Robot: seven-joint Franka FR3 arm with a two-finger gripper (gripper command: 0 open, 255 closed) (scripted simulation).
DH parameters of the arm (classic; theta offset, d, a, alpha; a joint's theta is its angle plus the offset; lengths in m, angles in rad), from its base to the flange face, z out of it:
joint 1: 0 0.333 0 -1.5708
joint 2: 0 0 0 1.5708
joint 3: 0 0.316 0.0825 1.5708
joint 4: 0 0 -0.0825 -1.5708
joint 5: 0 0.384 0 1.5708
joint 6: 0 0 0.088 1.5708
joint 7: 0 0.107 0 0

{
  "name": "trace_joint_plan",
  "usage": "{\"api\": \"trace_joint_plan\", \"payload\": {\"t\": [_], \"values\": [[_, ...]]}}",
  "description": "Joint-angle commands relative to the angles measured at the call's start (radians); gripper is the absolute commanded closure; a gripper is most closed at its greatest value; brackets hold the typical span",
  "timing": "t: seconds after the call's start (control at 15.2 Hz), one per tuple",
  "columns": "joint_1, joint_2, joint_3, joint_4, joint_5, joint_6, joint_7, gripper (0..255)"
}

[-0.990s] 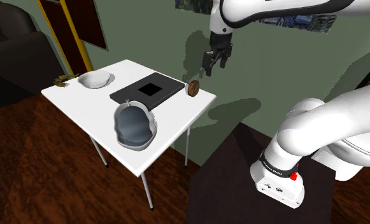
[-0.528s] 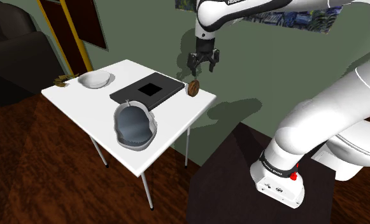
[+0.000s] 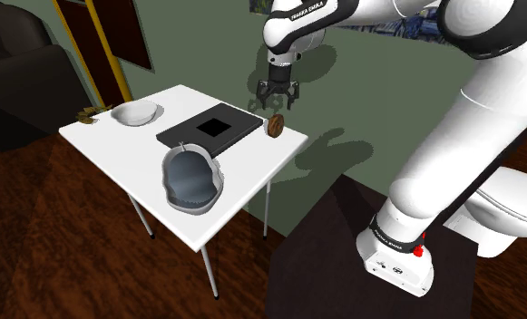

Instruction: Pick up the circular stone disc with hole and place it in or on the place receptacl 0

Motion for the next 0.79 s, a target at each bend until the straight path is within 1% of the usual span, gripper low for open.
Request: {"api": "trace_joint_plan", "payload": {"t": [0.0, 0.26, 0.73], "values": [[-0.015, 0.076, -0.014, 0.043, 0.026, 0.025, 0.048, 0], [-0.044, 0.21, -0.043, 0.135, 0.083, 0.054, 0.129, 0], [-0.039, 0.246, -0.037, 0.083, 0.092, 0.141, 0.124, 0]]}}
